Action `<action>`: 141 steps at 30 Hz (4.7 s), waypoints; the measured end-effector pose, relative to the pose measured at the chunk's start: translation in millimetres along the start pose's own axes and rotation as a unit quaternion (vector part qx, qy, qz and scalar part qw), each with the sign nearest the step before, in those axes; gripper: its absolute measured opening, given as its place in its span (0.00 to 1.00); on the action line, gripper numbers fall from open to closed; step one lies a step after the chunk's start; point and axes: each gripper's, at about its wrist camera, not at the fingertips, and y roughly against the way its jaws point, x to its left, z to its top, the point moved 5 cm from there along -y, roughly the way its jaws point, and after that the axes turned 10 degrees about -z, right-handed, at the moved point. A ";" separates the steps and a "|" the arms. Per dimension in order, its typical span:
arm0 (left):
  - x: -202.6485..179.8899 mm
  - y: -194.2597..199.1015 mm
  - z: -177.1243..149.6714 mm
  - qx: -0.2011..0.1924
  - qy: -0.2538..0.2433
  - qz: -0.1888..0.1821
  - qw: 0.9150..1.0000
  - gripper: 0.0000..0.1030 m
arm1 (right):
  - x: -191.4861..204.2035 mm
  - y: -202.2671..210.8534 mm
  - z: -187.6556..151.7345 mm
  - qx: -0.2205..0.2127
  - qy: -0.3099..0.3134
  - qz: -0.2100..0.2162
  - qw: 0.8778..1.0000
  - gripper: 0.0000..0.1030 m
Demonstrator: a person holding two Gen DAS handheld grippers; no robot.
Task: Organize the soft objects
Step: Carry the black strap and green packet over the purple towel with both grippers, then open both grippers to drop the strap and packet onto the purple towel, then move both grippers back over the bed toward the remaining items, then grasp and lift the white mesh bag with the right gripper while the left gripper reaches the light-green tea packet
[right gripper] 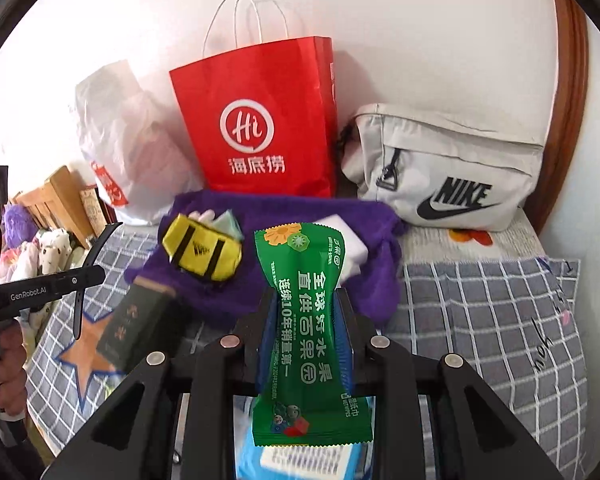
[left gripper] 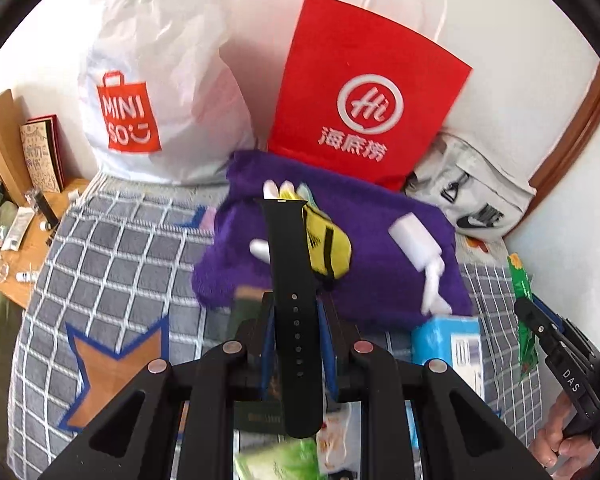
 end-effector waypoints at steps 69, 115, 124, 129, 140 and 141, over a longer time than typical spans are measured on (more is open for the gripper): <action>50.2 -87.4 65.8 0.040 0.048 -0.006 0.998 0.29 | 23.8 -117.8 41.7 0.068 0.024 0.036 0.997 0.53; 72.4 27.7 -144.4 0.047 0.032 -0.032 0.998 0.53 | 130.2 9.5 -177.9 0.076 0.194 0.007 0.978 0.35; 84.2 28.7 -149.8 0.050 0.051 -0.045 0.996 0.53 | 130.3 -6.9 -177.2 0.079 0.176 0.004 0.981 0.04; 84.3 27.7 -151.0 0.053 0.051 -0.045 0.996 0.53 | 125.0 10.0 -173.0 0.068 0.173 0.011 0.983 0.03; 75.1 40.0 -152.3 0.050 0.045 -0.038 0.997 0.53 | 108.5 48.5 -169.3 0.061 0.141 0.063 0.986 0.03; 74.0 41.2 -152.5 0.050 0.045 -0.038 0.997 0.53 | 106.8 51.0 -169.8 0.061 0.141 0.066 0.986 0.03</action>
